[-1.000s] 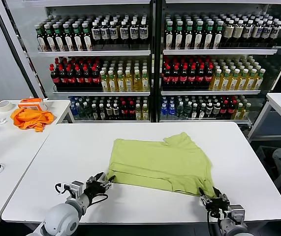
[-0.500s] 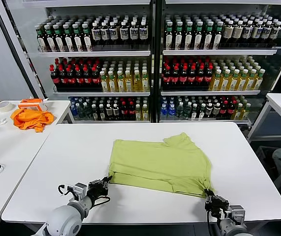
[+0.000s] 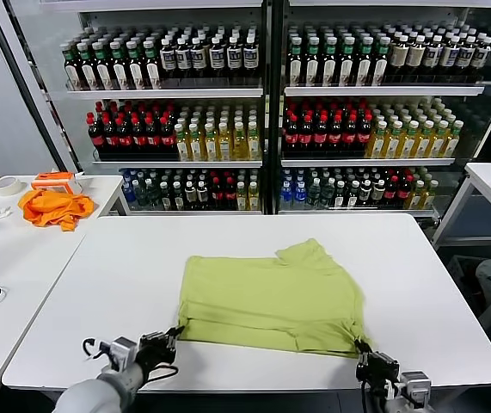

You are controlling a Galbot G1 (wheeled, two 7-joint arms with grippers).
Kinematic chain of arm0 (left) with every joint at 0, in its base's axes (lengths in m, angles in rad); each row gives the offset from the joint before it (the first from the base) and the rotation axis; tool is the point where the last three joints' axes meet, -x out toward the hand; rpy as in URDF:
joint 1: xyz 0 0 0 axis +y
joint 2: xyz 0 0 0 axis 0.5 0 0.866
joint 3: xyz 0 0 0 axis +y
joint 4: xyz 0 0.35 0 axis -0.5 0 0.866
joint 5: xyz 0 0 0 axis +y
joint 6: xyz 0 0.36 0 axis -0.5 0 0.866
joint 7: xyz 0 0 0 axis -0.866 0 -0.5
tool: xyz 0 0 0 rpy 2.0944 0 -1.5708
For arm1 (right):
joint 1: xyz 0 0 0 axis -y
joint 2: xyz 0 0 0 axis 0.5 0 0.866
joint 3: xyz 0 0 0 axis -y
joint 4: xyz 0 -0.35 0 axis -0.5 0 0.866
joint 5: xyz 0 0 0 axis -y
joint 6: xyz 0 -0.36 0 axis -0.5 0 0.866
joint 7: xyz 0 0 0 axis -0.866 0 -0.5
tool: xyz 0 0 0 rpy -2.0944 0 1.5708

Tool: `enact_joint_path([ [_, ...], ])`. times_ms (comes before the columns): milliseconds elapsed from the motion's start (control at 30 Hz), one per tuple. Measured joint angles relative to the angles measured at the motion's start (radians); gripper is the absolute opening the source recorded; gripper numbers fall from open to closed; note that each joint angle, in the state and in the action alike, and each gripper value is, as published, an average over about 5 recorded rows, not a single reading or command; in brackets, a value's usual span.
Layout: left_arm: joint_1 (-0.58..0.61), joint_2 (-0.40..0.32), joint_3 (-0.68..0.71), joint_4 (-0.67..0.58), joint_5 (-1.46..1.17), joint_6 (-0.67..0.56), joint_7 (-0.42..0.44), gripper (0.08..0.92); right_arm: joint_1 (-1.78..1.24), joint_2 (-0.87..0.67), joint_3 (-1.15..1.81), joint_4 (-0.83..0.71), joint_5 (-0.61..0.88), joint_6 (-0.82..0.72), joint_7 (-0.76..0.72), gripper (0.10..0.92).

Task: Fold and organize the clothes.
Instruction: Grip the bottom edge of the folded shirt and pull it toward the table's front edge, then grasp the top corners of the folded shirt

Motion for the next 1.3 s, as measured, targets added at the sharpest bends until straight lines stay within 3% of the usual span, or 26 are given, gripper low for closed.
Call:
enact_joint_path([
  [300, 0.118, 0.019, -0.093, -0.058, 0.001, -0.005, 0.006, 0.083, -0.077, -0.002, 0.000, 0.060, -0.025, -0.003, 0.007, 0.119],
  [433, 0.141, 0.029, -0.107, -0.089, 0.002, 0.003, 0.003, 0.120, -0.097, -0.008, 0.009, 0.087, -0.038, -0.006, 0.012, 0.207],
  [833, 0.142, 0.056, -0.156, -0.172, -0.016, 0.016, 0.001, 0.461, -0.043, -0.047, 0.034, 0.178, -0.017, -0.057, 0.025, 0.553],
  [1067, 0.040, 0.060, -0.130, -0.139, -0.055, 0.010, 0.006, 0.660, 0.192, -0.068, -0.031, 0.085, 0.045, -0.097, 0.045, 0.765],
  [1300, -0.159, 0.039, -0.020, -0.012, -0.075, -0.008, 0.009, 0.814, 0.477, -0.042, -0.146, -0.108, 0.089, -0.116, 0.061, 0.822],
])
